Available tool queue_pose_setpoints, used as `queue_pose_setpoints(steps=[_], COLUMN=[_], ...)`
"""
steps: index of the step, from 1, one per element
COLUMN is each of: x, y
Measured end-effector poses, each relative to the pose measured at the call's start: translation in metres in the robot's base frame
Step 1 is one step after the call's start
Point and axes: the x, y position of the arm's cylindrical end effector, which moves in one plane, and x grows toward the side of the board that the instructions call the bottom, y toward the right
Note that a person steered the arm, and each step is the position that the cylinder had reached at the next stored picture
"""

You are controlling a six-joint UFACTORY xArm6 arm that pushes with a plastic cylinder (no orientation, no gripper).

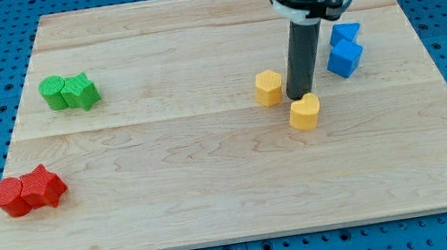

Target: Slide the yellow heart below the blue cube

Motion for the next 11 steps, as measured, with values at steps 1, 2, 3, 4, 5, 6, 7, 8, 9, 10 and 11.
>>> queue_pose_setpoints(steps=[1,2,3,4,5,6,7,8,9,10,11], x=[0.044,0.03,0.014,0.041,0.06,0.059,0.059,0.059,0.056,0.051,0.044], y=[0.07,0.048,0.019,-0.032,0.033,0.031,0.01,0.01,0.01,0.01,0.011])
